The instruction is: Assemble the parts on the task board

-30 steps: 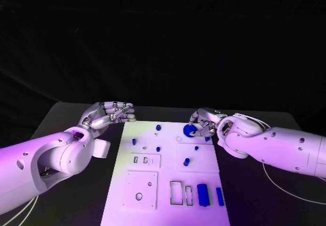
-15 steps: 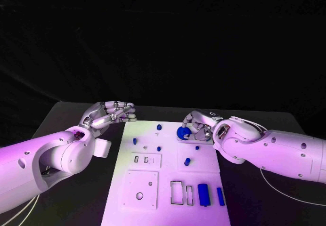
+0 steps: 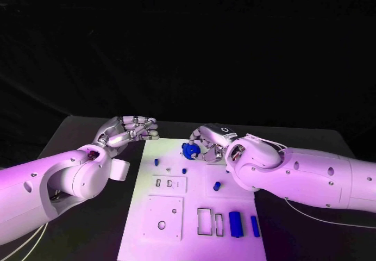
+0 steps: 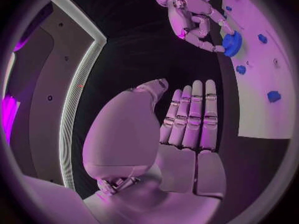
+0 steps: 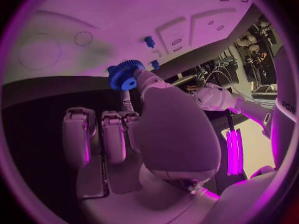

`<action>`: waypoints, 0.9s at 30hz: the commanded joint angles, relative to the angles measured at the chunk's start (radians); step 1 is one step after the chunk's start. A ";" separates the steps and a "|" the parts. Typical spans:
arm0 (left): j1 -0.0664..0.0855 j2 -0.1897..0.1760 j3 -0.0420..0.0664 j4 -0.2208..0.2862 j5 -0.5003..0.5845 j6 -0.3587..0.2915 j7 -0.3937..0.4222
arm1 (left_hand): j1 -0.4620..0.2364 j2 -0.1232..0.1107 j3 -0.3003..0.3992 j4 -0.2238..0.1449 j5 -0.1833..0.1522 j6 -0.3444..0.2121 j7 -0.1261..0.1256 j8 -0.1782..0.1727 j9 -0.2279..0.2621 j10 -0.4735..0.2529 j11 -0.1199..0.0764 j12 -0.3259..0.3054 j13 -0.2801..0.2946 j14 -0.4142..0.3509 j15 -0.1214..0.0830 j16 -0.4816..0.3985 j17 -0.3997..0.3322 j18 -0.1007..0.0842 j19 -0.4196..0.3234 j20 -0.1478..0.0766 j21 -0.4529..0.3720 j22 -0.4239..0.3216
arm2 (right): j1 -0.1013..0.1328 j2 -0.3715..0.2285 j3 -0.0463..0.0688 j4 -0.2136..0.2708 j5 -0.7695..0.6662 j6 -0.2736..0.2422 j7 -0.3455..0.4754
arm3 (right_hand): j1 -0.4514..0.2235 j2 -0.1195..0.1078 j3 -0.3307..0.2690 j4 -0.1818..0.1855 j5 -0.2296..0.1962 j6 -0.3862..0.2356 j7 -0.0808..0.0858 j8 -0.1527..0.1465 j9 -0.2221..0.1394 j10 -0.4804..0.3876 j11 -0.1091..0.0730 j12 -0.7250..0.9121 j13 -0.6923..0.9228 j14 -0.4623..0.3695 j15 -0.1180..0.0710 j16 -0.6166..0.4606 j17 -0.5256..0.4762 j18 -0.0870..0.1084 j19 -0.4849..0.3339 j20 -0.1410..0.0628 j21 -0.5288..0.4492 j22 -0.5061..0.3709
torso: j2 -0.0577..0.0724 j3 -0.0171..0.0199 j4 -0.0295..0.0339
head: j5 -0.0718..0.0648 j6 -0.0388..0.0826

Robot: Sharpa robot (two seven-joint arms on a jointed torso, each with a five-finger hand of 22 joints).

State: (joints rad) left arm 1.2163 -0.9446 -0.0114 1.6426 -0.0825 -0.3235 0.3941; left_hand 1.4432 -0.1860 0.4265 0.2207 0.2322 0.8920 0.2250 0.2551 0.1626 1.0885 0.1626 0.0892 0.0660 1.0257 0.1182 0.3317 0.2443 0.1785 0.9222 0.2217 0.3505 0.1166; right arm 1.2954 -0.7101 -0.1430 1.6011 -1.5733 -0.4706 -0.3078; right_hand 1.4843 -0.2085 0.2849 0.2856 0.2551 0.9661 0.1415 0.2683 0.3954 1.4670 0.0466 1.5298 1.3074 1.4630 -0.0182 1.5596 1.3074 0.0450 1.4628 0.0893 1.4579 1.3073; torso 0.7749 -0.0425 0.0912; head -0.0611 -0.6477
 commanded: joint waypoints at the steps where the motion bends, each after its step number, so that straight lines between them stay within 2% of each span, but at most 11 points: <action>1: 0.001 0.003 0.001 0.001 0.002 0.020 0.004 | -0.003 -0.006 0.007 0.001 -0.006 -0.003 0.008 -0.005 -0.001 -0.002 0.008 -0.007 0.000 -0.006 0.002 -0.004 0.003 0.004 -0.005 0.005 -0.005 -0.002 | -0.004 0.022 0.000 -0.016 -0.079 -0.021 -0.045 | -0.011 0.004 0.006 0.001 0.006 0.028 -0.021 0.002 0.002 0.079 -0.007 0.006 0.229 0.102 -0.007 0.005 0.236 -0.008 0.015 -0.004 0.006 0.136 | 0.000 -0.0012 0.0001 | -0.001 0.000; 11: 0.001 0.007 0.001 0.000 0.002 0.022 0.004 | -0.003 -0.006 0.007 0.001 -0.006 -0.003 0.008 -0.005 -0.001 -0.002 0.008 -0.007 0.000 -0.006 0.002 -0.004 0.003 0.004 -0.005 0.005 -0.005 -0.002 | -0.017 0.098 -0.001 -0.077 -0.108 -0.022 -0.058 | -0.015 0.002 0.009 0.001 0.005 0.028 -0.021 0.000 0.001 0.079 -0.007 0.006 0.228 0.102 -0.007 0.006 0.237 -0.008 0.014 -0.005 0.005 0.134 | 0.001 -0.0008 0.0013 | 0.002 -0.002; 21: 0.001 0.008 0.001 -0.001 0.002 0.023 0.003 | -0.003 -0.006 0.007 0.001 -0.006 -0.003 0.008 -0.005 -0.001 -0.002 0.008 -0.007 0.000 -0.006 0.002 -0.004 0.003 0.004 -0.005 0.005 -0.005 -0.002 | -0.030 0.134 -0.003 -0.122 -0.102 -0.002 -0.054 | -0.019 0.000 0.011 0.001 0.005 0.027 -0.021 -0.001 0.001 0.079 -0.007 0.005 0.228 0.102 -0.007 0.005 0.236 -0.008 0.014 -0.005 0.005 0.134 | 0.002 0.0008 -0.0020 | 0.012 -0.009; 26: 0.001 0.009 0.001 -0.001 0.002 0.023 0.003 | -0.003 -0.006 0.007 0.001 -0.006 -0.003 0.008 -0.005 -0.001 -0.002 0.008 -0.007 0.000 -0.006 0.002 -0.004 0.003 0.004 -0.005 0.005 -0.005 -0.002 | -0.036 0.149 -0.004 -0.143 -0.090 0.001 -0.042 | -0.019 0.000 0.011 0.001 0.005 0.027 -0.021 -0.001 0.001 0.079 -0.007 0.005 0.228 0.102 -0.007 0.005 0.236 -0.008 0.014 -0.005 0.005 0.134 | 0.002 0.0006 -0.0017 | 0.012 -0.012; 27: 0.001 0.009 0.001 -0.001 0.002 0.024 0.003 | -0.003 -0.006 0.007 0.001 -0.006 -0.003 0.008 -0.005 -0.001 -0.002 0.008 -0.007 0.000 -0.006 0.002 -0.004 0.003 0.004 -0.005 0.005 -0.005 -0.002 | -0.037 0.151 -0.005 -0.147 -0.088 0.001 -0.039 | -0.019 0.000 0.011 0.001 0.005 0.027 -0.021 -0.001 0.001 0.079 -0.007 0.005 0.228 0.102 -0.007 0.005 0.236 -0.008 0.014 -0.005 0.005 0.134 | 0.001 0.0004 -0.0012 | 0.012 -0.016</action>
State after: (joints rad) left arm 1.2163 -0.9377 -0.0114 1.6399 -0.0823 -0.3193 0.3925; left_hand 1.4433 -0.1860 0.4265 0.2207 0.2322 0.8920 0.2250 0.2551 0.1627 1.0885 0.1626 0.0850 0.0660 1.0257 0.1182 0.3317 0.2459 0.1785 0.9222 0.2217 0.3505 0.1153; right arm 1.2590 -0.5610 -0.1478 1.4576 -1.6558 -0.4825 -0.3542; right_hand 1.4707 -0.2108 0.2920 0.2847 0.2577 0.9680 0.1386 0.2658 0.3941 1.4670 0.0467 1.5297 1.3081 1.4667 -0.0217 1.5596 1.3080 0.0451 1.4627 0.0893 1.4578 1.3080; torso 0.7769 -0.0422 0.0895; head -0.0496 -0.6602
